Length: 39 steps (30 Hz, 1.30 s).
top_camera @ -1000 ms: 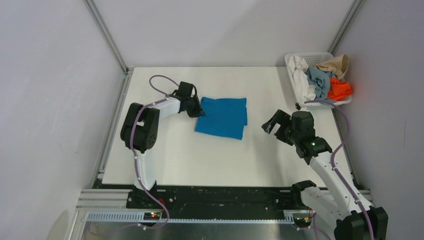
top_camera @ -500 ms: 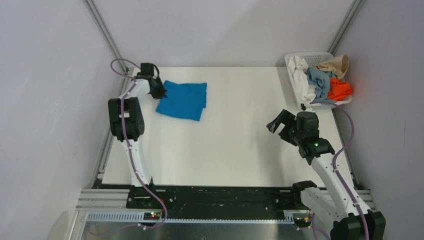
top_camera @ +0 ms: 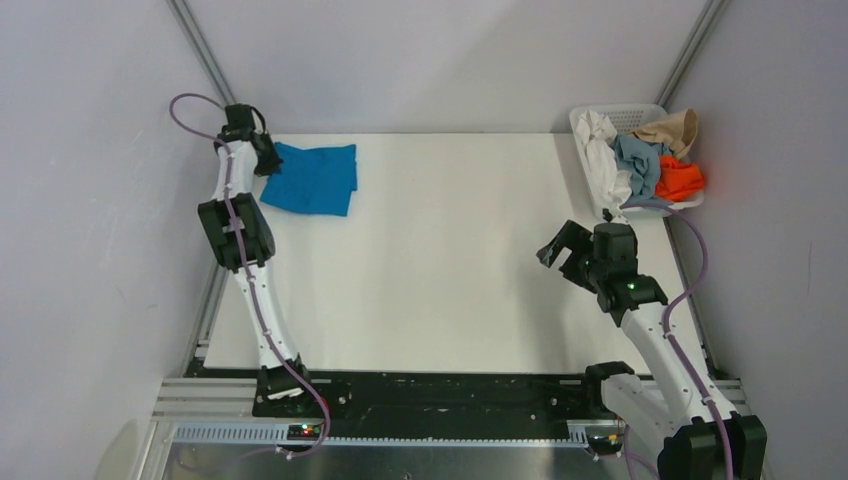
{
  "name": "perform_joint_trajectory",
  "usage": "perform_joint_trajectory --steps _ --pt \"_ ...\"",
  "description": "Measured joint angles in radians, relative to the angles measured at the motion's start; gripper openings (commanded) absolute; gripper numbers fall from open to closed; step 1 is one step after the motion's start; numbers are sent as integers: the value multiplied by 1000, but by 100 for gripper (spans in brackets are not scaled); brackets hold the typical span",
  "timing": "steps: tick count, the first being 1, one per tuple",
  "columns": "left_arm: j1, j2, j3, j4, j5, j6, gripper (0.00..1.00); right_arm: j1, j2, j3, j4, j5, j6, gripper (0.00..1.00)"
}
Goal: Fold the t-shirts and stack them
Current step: Put the neatly folded tshirt into the corner of the board with the left arm, then reset both arms
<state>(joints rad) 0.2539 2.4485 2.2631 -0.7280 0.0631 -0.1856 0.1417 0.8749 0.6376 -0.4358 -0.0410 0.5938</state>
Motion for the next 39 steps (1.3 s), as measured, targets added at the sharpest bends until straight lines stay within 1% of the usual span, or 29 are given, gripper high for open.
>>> perform_joint_trajectory --steps 1,3,4,5,6,7,8,10,13,17,20,24,26,28,29,31,34,37,39 --pt "12 19 34 -6 3 2 9 0 0 0 0 0 0 99" --pt "29 43 77 -14 12 1 25 0 1 0 0 -1 -1 99" --pt "35 53 94 -19 17 2 38 0 2 0 0 -2 -1 99" --pt "42 60 109 -22 20 -1 46 0 3 0 0 -2 -1 99" --pt "46 62 117 -23 20 0 68 0 5 0 0 -2 -1 100" --pt "49 63 120 -22 16 0 83 0 5 0 -1 -2 -1 99" --pt "50 61 119 -22 12 -2 95 0 6 0 -1 -1 -1 99" --pt "50 50 103 -19 -19 -7 99 0 6 0 -1 0 -1 99" --pt "46 6 37 -25 -71 -25 100 0 6 0 -1 1 -1 99" --pt "29 -114 -68 -48 -133 -69 100 -2 -2 -3 0 11 -1 99" --pt "-20 -265 -147 -45 -169 -95 100 -2 -31 -13 0 30 -10 99" --pt "-167 -577 -343 3 -179 -139 100 -2 -113 -19 0 35 -31 100" --pt "-266 -760 -502 79 -189 -163 100 -2 -176 -19 3 27 -42 100" --pt "-352 -937 -694 153 -194 -189 100 -2 -222 -19 3 16 -50 99" --pt "-376 -1036 -806 176 -195 -207 100 -2 -242 -19 -1 13 -53 99" --pt "-456 -1210 -1018 239 -210 -249 100 -2 -276 -19 -16 3 -57 99" --pt "-571 -1457 -1330 296 -279 -315 100 -2 -309 -19 -45 -6 -66 99" --pt "-681 -1624 -1537 299 -303 -354 100 -2 -332 -19 -80 -2 -68 99" --pt "-704 -1708 -1626 298 -307 -373 100 -2 -353 -19 -93 8 -70 99"
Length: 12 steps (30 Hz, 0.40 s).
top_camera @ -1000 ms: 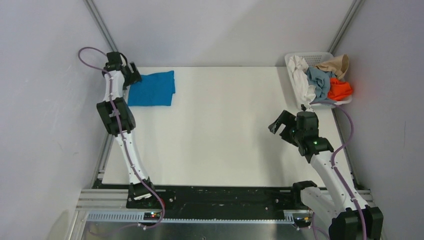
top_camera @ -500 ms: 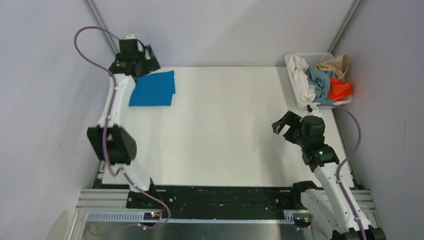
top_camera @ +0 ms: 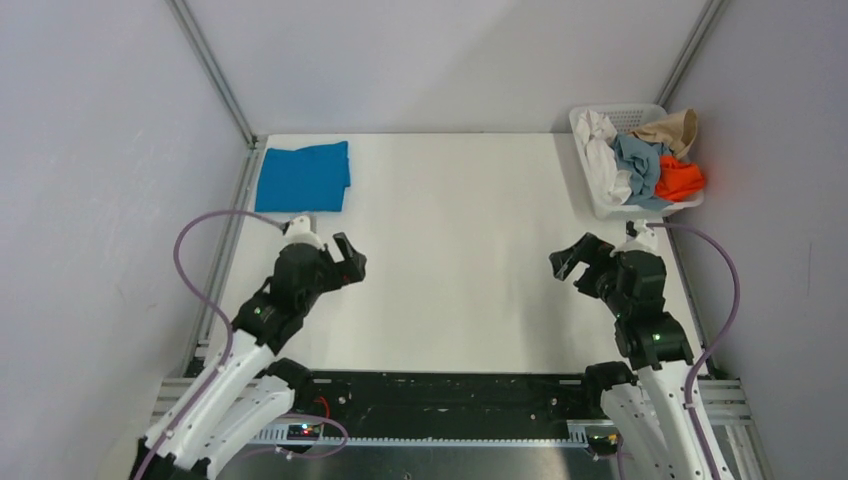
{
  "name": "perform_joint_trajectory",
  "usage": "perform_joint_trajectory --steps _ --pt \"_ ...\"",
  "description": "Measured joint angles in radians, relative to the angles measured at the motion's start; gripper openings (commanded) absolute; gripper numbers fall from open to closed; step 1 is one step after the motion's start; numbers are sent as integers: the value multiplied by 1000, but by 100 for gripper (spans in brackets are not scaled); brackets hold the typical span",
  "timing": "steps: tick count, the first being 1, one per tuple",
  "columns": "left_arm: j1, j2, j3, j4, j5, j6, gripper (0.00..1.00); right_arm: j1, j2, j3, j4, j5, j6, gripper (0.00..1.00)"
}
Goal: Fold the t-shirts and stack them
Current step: Reset both arms
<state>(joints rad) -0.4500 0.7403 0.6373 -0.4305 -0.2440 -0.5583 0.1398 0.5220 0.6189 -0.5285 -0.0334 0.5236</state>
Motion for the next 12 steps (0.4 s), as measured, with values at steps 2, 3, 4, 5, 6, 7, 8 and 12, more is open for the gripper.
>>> perform_joint_trajectory --steps 2,3,4,5,6,7,8,12 --pt "0 -88 -55 3 -3 -13 100 0 -30 0 -13 15 -1 99" --pt "0 -132 -73 2 -5 -19 100 0 -43 0 -19 23 -1 99" --pt "0 -195 -95 4 -6 -24 100 0 -63 0 -30 35 -1 99" --pt "0 -233 -106 3 -7 -29 100 0 -81 0 -40 47 -2 100" --pt "0 -283 -117 3 -8 -33 100 0 -103 0 -48 59 -3 99" --pt "0 -325 -124 3 -8 -38 100 0 -126 0 -55 71 -5 100" --pt "0 -352 -126 3 -8 -43 100 0 -138 0 -60 78 -5 99" --pt "0 -394 -141 3 -8 -55 100 0 -188 -21 -74 97 -10 100"
